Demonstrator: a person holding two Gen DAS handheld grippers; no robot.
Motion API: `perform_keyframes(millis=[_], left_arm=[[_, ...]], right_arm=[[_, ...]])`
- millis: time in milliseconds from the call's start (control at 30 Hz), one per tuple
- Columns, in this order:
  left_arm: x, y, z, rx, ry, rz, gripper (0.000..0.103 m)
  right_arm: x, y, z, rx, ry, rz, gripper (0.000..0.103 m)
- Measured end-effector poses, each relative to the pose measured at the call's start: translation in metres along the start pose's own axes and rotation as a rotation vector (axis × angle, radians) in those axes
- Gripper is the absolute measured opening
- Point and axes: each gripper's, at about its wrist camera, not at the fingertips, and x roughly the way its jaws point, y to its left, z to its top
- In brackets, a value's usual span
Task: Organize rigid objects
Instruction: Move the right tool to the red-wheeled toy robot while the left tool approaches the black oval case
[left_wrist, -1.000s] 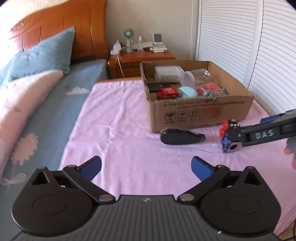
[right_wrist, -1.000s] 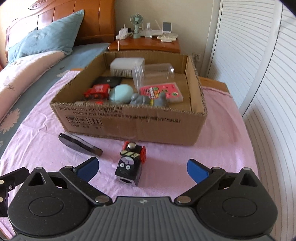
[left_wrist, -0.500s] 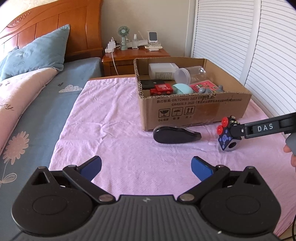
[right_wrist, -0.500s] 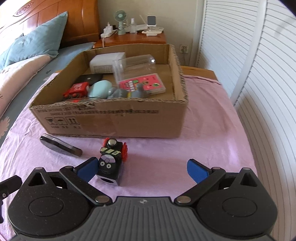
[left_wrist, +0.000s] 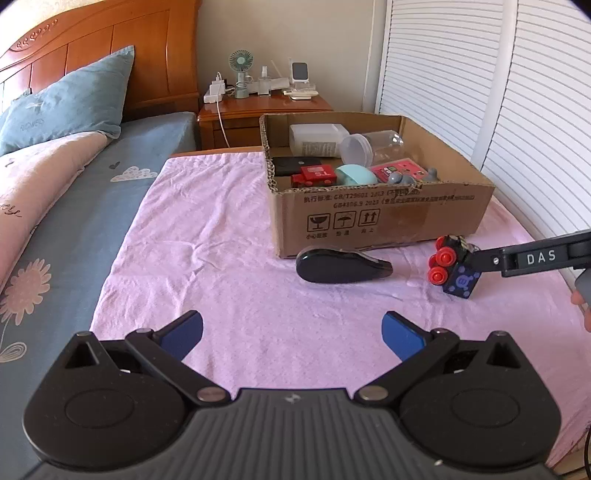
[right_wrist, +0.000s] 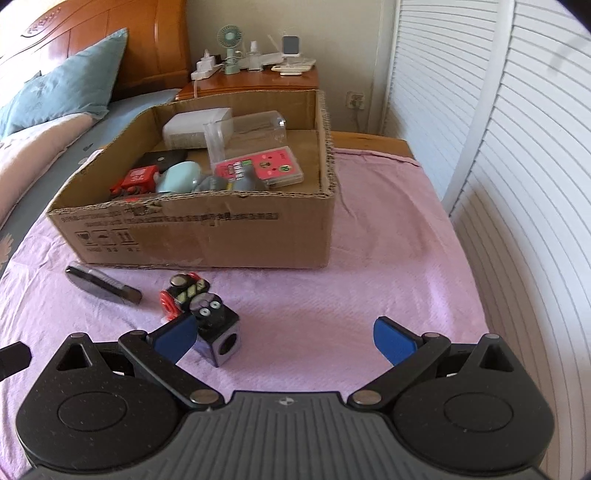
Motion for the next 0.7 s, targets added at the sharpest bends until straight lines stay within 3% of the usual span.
perform_keyframes(millis=[233,567,700], left_arm=[[0.001,0.0,-0.001,-0.005,0.007,-0.006,0.102],[0.001,0.003,-0.002,-0.012,0.006,-0.015,0.102],[0.004,0.001,-0.002,-0.012,0.015,-0.024,0.102]], right_arm=[[0.006,0.026,0.003,-0.119,-0.012,0.029,0.103],[0.026,-0.012,0.015,0.035,0.009,0.003,0.103],[0.019,-0.011,0.007,-0.026,-0.019,0.092,0.103]])
